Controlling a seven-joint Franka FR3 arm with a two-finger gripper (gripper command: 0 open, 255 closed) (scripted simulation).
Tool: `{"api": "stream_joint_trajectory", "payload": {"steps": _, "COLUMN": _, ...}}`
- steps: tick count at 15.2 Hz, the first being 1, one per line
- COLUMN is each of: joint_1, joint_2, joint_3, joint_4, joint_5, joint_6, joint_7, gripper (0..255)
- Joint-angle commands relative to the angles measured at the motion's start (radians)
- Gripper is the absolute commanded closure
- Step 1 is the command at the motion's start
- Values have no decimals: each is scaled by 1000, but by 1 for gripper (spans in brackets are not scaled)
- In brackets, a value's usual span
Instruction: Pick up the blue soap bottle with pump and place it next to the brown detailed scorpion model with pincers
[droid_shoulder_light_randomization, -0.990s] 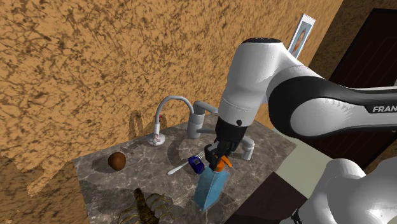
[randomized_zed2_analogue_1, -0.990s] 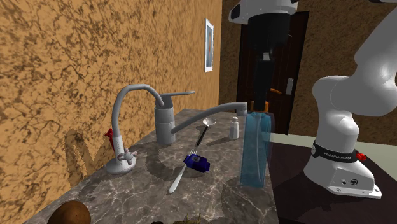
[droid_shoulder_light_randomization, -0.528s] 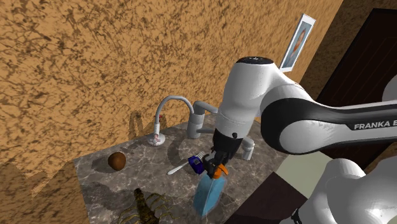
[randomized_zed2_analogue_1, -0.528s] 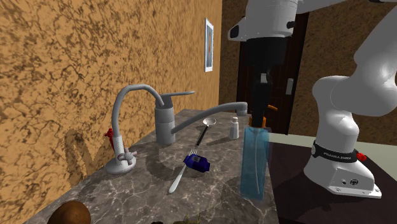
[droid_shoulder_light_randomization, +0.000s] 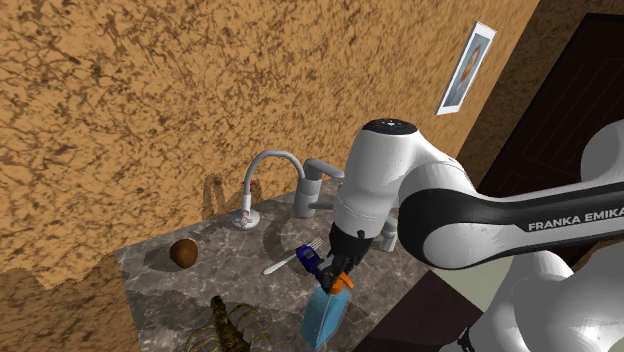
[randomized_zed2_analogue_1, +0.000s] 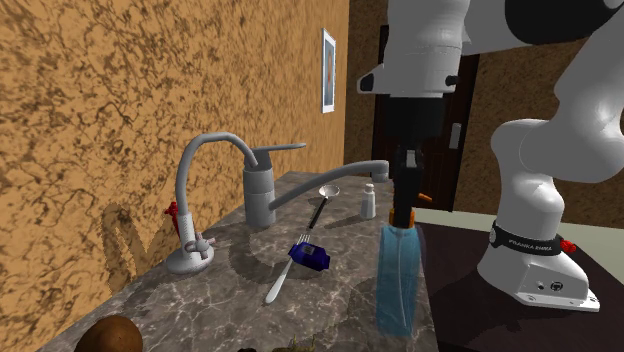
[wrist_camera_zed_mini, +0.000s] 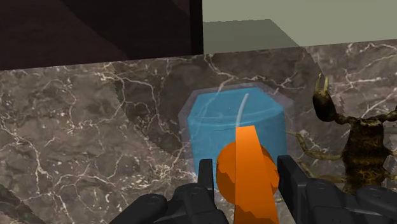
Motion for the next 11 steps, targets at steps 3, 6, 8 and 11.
{"api": "stream_joint_trajectory", "payload": {"steps": 3, "joint_1": -2, "joint_2": 15, "joint_3": 6, "joint_4": -15, "joint_5": -1, "joint_6": 30, "joint_7": 2, "gripper": 255}}
{"api": "stream_joint_trajectory", "payload": {"steps": 6, "joint_1": -2, "joint_2": 15, "joint_3": 6, "joint_4": -15, "joint_5": -1, "joint_6": 30, "joint_7": 2, "gripper": 255}}
{"api": "stream_joint_trajectory", "payload": {"steps": 8, "joint_1": -2, "joint_2": 15, "joint_3": 6, "joint_4": -15, "joint_5": -1, "joint_6": 30, "joint_7": 2, "gripper": 255}}
{"api": "stream_joint_trajectory", "payload": {"steps": 11, "joint_1": -2, "joint_2": 15, "joint_3": 6, "joint_4": -15, "joint_5": -1, "joint_6": 30, "joint_7": 2, "gripper": 0}}
